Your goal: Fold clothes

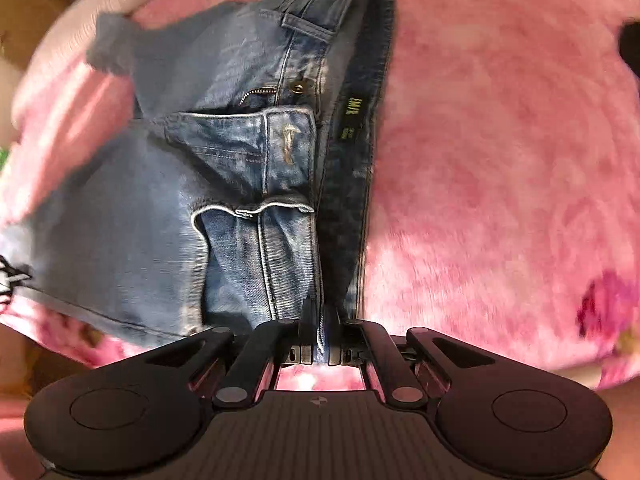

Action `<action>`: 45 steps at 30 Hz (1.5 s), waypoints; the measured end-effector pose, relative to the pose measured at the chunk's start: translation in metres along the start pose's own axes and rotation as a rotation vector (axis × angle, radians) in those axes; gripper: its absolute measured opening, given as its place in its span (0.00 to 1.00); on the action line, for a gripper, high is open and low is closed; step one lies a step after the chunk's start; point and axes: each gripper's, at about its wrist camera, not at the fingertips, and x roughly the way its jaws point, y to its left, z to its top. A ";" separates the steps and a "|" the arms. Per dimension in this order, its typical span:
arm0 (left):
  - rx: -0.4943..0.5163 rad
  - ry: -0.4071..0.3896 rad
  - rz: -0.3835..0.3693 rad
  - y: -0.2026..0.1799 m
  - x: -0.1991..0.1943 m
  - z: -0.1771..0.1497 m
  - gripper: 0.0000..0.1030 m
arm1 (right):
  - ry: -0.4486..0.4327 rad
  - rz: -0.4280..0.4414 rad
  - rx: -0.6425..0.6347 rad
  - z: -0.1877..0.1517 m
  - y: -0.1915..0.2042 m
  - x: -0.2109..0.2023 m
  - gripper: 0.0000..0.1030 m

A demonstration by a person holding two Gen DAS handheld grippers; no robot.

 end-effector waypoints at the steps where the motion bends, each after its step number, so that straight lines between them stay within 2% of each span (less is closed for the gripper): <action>1: -0.054 -0.006 -0.005 0.006 -0.006 0.000 0.02 | 0.004 -0.021 -0.011 0.003 0.004 0.003 0.01; 2: -0.106 -0.019 -0.001 0.013 -0.016 -0.002 0.06 | 0.007 -0.036 -0.018 0.005 0.007 0.000 0.02; 3: -0.111 -0.022 0.018 0.013 -0.022 -0.002 0.07 | 0.004 -0.062 -0.033 0.005 0.011 -0.005 0.06; 4: -0.117 -0.024 0.037 0.014 -0.029 -0.003 0.07 | -0.010 -0.112 -0.070 0.004 0.018 -0.013 0.23; 5: -0.120 -0.027 0.054 0.014 -0.036 -0.002 0.07 | -0.031 -0.165 -0.134 0.000 0.031 -0.018 0.32; 6: -0.107 -0.034 0.056 0.010 -0.039 0.001 0.08 | -0.052 -0.219 -0.199 -0.005 0.044 -0.024 0.32; 8: -0.086 -0.063 0.049 0.001 -0.041 0.013 0.10 | -0.074 -0.212 -0.366 -0.017 0.079 -0.027 0.32; 11: -0.056 -0.109 0.017 -0.008 -0.034 0.034 0.17 | -0.046 -0.146 -0.602 -0.038 0.127 -0.007 0.32; 13: -0.035 -0.126 -0.009 -0.012 -0.025 0.044 0.17 | -0.025 -0.101 -0.758 -0.052 0.159 0.006 0.32; 15: -0.013 -0.142 -0.035 -0.015 -0.016 0.054 0.19 | -0.004 -0.063 -0.836 -0.062 0.172 0.020 0.32; 18: 0.034 -0.136 -0.038 -0.019 -0.006 0.054 0.21 | 0.021 -0.049 -0.895 -0.067 0.178 0.037 0.32; 23: 0.019 -0.123 -0.062 -0.012 0.000 0.058 0.24 | -0.004 -0.023 -0.907 -0.056 0.183 0.040 0.32; 25: 0.015 -0.117 -0.066 -0.012 0.004 0.060 0.24 | 0.016 -0.023 -0.926 -0.055 0.186 0.048 0.32; 29: -0.001 -0.111 -0.098 -0.010 0.009 0.060 0.17 | 0.051 -0.049 -1.003 -0.061 0.193 0.062 0.31; 30: -0.003 -0.115 -0.108 -0.009 0.009 0.059 0.14 | 0.053 -0.058 -1.019 -0.062 0.194 0.064 0.27; 31: 0.008 -0.120 -0.111 -0.009 0.008 0.058 0.12 | 0.060 -0.059 -1.022 -0.061 0.194 0.065 0.19; 35: 0.042 -0.133 -0.113 -0.008 0.002 0.057 0.02 | 0.065 -0.074 -1.084 -0.063 0.196 0.059 0.03; 41: 0.066 -0.165 -0.137 -0.015 -0.013 0.056 0.01 | 0.040 -0.076 -1.117 -0.071 0.197 0.028 0.01; 42: 0.072 -0.162 -0.132 -0.020 -0.010 0.056 0.01 | 0.051 -0.076 -1.107 -0.073 0.195 0.030 0.01; 45: 0.082 -0.147 -0.115 -0.029 -0.003 0.058 0.01 | 0.224 -0.100 -1.123 -0.092 0.187 0.065 0.00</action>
